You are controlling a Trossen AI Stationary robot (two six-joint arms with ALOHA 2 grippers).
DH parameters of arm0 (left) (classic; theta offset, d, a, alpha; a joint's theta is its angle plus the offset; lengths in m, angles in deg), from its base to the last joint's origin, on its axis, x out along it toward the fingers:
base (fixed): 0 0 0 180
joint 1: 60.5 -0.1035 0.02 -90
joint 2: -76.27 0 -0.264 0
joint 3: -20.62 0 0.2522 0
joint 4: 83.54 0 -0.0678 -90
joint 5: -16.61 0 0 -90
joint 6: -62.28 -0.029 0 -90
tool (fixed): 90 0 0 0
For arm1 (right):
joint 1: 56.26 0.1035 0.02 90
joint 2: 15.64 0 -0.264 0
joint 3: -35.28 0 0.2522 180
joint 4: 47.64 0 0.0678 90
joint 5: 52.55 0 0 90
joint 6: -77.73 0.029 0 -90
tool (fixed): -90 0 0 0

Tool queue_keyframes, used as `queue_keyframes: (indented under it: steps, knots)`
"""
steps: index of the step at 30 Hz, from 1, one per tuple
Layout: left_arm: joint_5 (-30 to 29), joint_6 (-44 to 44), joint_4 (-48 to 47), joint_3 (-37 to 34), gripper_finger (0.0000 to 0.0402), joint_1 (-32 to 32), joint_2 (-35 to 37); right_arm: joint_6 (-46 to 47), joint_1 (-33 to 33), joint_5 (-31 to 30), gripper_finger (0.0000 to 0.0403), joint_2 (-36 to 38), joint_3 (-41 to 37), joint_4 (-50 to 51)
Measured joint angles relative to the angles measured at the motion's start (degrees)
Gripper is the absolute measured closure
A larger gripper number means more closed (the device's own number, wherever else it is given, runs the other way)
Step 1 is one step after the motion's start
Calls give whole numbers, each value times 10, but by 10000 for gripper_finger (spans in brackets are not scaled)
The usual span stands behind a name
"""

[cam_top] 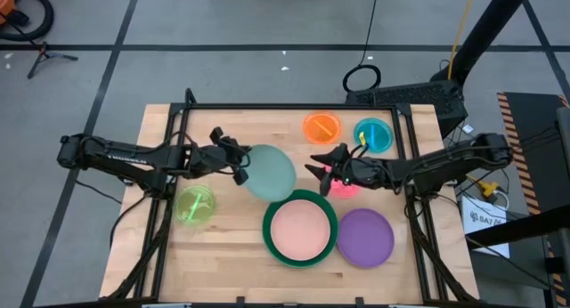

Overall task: Stack plastic plates
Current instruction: Stack the light blue plate on top of the light pink plate

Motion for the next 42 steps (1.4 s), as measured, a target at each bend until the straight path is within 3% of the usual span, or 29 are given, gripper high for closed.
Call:
queue_keyframes:
  steps: [4,7,12,28,34,42]
  knots:
    - [-42,6,17,0,389,-7,0,9,0,15,208,-13,34,3]
    - [-72,23,26,0,389,-12,0,7,0,12,205,-24,72,65]
    - [-83,50,32,0,389,-19,0,27,-3,-39,204,-47,136,176]
    - [-93,58,39,0,389,-23,-2,55,-25,-77,207,-131,208,178]
    - [-93,56,39,0,389,-23,-2,69,-28,-78,237,-150,229,178]
    - [-93,53,41,0,385,-19,-2,83,-33,-79,313,-150,229,176]
